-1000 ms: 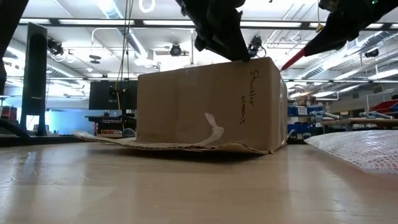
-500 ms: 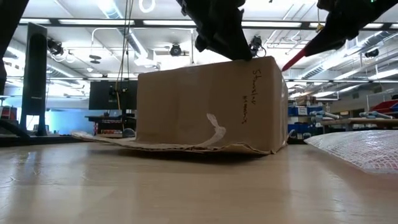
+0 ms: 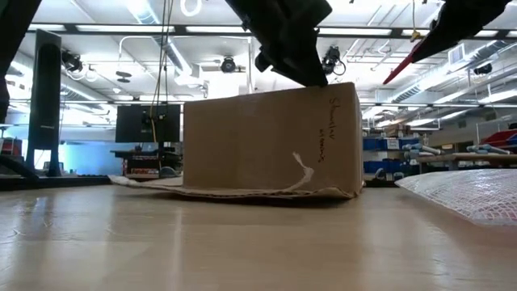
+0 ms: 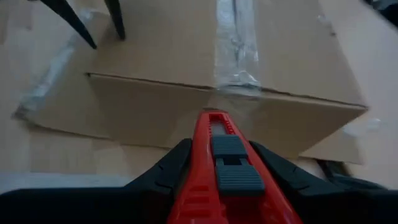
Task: Unpack boxes
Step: Break down cardboard box until it is fully flat
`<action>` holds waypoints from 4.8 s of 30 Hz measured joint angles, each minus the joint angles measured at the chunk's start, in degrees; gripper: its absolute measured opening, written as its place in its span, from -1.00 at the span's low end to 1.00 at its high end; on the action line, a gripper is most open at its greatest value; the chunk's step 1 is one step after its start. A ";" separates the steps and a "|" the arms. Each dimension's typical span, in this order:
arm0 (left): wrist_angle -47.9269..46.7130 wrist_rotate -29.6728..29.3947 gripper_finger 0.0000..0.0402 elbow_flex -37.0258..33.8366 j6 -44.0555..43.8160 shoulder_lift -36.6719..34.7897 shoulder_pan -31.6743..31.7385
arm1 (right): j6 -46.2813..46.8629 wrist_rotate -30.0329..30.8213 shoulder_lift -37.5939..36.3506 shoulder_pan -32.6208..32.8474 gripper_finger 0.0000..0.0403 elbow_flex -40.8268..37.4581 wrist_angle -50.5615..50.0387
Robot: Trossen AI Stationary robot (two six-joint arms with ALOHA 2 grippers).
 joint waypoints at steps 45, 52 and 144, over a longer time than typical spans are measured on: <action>-0.31 1.42 -0.22 0.02 -0.01 -0.27 -0.37 | -2.50 -2.68 2.43 -6.07 -0.34 -11.36 20.96; -0.64 1.61 -0.22 0.02 -2.11 -0.38 -0.34 | -2.29 -8.33 2.41 -6.16 -0.34 -11.45 21.63; -0.97 -6.77 -0.22 0.09 15.03 3.16 -5.64 | 7.11 -11.49 6.49 -2.71 -0.34 -11.43 25.62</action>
